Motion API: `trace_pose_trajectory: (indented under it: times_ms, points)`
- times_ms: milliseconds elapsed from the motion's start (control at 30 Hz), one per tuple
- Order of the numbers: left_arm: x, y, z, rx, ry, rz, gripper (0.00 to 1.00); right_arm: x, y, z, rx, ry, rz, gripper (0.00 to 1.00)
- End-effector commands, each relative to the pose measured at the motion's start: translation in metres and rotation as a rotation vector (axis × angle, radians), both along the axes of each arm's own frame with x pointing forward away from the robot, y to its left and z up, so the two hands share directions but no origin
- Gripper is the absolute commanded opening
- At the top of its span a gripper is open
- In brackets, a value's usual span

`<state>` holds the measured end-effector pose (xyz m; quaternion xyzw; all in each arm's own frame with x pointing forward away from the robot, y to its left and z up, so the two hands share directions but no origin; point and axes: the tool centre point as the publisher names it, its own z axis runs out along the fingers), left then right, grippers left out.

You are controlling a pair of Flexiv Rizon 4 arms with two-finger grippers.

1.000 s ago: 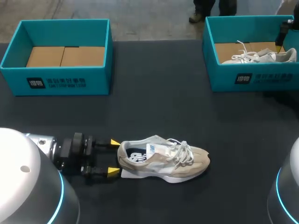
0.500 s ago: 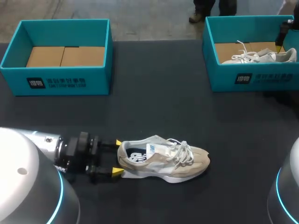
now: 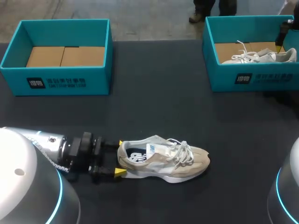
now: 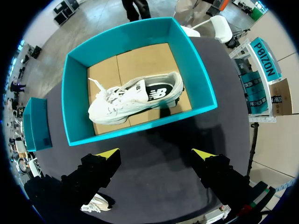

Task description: Take the shoe out of the shoebox, open the shoe tongue, remove and reinsert the insole, then place the shoe into the shoebox

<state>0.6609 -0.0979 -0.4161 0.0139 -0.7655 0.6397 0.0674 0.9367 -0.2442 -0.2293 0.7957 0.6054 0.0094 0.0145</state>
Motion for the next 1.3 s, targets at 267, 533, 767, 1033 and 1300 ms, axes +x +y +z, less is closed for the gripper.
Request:
trace_pose_trajectory:
  times_ms: [267, 533, 767, 1033, 1300]
  points:
    - [-0.001, -0.011, -0.002, -0.002, 0.002, -0.003, 1.0, -0.001, 0.0, 0.0, 0.0, -0.002, -0.002, 1.0]
    - [-0.002, -0.017, -0.003, -0.005, 0.005, -0.006, 1.0, -0.001, 0.0, 0.0, 0.0, -0.002, -0.002, 1.0]
    - [-0.003, -0.022, -0.004, -0.005, 0.008, -0.01, 1.0, -0.001, 0.0, 0.0, 0.0, -0.002, -0.002, 1.0]
    - [-0.003, -0.025, -0.004, -0.004, 0.004, -0.008, 1.0, -0.001, 0.0, 0.0, 0.0, -0.002, -0.002, 1.0]
    - [-0.002, -0.023, -0.002, -0.01, 0.001, 0.001, 1.0, -0.001, 0.0, 0.0, 0.0, -0.002, -0.002, 1.0]
